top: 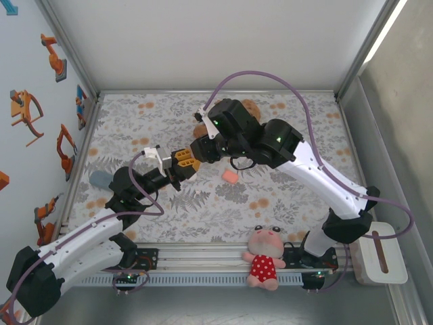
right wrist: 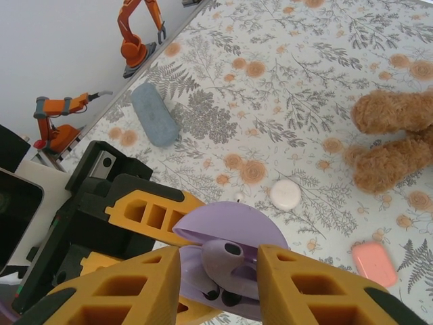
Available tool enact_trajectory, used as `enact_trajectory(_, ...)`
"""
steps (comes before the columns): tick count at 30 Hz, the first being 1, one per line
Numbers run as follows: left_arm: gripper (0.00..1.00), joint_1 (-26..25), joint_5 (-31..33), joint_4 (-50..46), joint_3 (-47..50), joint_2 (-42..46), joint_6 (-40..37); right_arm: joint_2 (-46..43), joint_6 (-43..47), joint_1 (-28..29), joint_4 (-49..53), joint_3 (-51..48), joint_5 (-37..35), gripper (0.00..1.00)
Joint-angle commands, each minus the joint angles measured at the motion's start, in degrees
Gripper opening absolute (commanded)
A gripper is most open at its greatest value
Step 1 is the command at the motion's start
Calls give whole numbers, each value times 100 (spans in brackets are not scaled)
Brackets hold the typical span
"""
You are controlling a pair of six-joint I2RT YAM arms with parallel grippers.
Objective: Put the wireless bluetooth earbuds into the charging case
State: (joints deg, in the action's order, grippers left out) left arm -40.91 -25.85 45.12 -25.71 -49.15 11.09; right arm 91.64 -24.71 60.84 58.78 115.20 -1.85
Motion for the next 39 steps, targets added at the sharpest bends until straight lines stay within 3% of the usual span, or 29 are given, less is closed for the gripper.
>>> enact_trajectory(1,0,-45,80,67,-39,95,-131,-111,-132,-24,-42,-90,-167,34)
enact_trajectory(18,0,-68,19,96,-13,131,-230,-136,-442,-34,-728,-514,92,33)
enact_trajectory(39,0,-76,18,58,23,213,-257,-492,-535,-105,-967,-843,-140,19)
